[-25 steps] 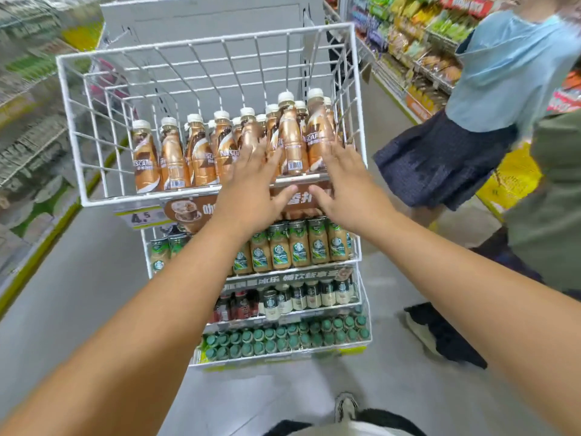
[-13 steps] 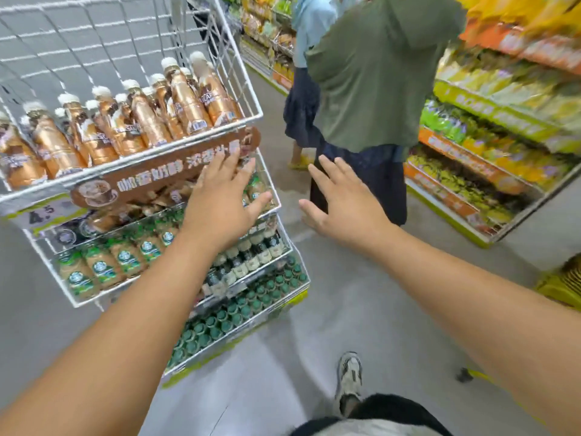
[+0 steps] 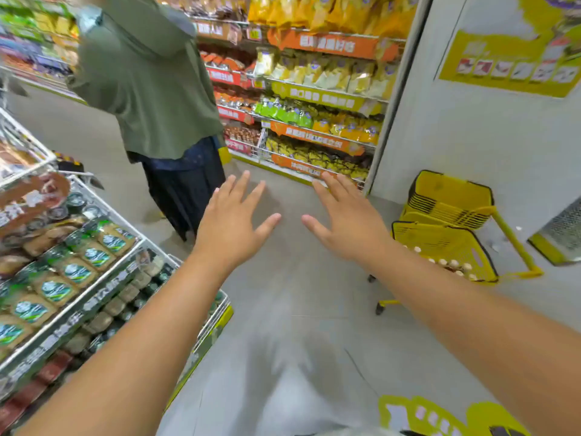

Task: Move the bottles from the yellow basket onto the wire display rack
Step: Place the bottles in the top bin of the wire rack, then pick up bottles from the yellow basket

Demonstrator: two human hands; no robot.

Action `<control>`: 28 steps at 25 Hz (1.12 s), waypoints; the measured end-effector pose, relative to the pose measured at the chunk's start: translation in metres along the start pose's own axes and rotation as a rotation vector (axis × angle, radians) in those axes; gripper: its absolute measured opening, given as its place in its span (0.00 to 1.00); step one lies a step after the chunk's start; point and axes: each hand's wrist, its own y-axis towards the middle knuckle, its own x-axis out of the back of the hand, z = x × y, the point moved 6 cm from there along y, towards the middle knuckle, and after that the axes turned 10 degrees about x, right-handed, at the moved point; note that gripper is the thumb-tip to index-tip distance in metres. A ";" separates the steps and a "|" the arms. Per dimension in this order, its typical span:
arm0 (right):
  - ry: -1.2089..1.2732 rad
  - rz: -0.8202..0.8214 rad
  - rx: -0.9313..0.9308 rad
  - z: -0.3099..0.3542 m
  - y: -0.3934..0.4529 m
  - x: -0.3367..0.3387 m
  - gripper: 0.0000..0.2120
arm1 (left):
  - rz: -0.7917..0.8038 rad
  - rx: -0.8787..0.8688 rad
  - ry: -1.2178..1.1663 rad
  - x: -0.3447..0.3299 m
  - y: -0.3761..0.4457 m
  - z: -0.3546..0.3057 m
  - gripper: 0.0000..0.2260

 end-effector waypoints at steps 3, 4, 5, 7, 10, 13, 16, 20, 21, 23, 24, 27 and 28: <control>-0.014 0.008 -0.113 -0.076 -0.059 0.010 0.37 | 0.025 -0.081 -0.035 -0.021 0.003 -0.090 0.36; -0.010 0.009 -0.147 -0.101 -0.079 0.012 0.37 | 0.031 -0.104 -0.044 -0.028 0.003 -0.120 0.35; -0.003 0.002 -0.176 -0.130 -0.101 0.016 0.38 | 0.042 -0.129 -0.050 -0.036 0.003 -0.155 0.35; 0.003 -0.019 -0.217 -0.181 -0.140 0.025 0.41 | 0.056 -0.167 -0.056 -0.049 0.001 -0.217 0.36; 0.001 -0.044 -0.253 -0.255 -0.193 0.038 0.43 | 0.043 -0.218 -0.100 -0.068 0.001 -0.307 0.38; -0.001 -0.057 -0.278 -0.313 -0.234 0.052 0.42 | 0.083 -0.237 -0.124 -0.087 -0.006 -0.377 0.39; 0.009 -0.080 -0.305 -0.355 -0.258 0.060 0.41 | 0.128 -0.263 -0.120 -0.104 -0.012 -0.429 0.38; 0.005 -0.079 -0.317 -0.395 -0.266 0.055 0.40 | 0.130 -0.272 -0.108 -0.122 0.005 -0.471 0.38; 0.003 -0.077 -0.319 -0.405 -0.264 0.051 0.40 | 0.129 -0.281 -0.101 -0.127 0.010 -0.479 0.38; -0.008 -0.050 -0.322 -0.423 -0.257 0.041 0.40 | 0.132 -0.306 -0.079 -0.143 0.024 -0.491 0.37; -0.021 -0.038 -0.322 -0.432 -0.252 0.036 0.40 | 0.122 -0.317 -0.066 -0.151 0.032 -0.496 0.37; -0.061 0.016 -0.308 -0.464 -0.230 0.012 0.40 | 0.102 -0.344 -0.016 -0.181 0.063 -0.508 0.36; -0.072 0.039 -0.307 -0.476 -0.221 0.004 0.40 | 0.109 -0.347 -0.003 -0.195 0.075 -0.512 0.36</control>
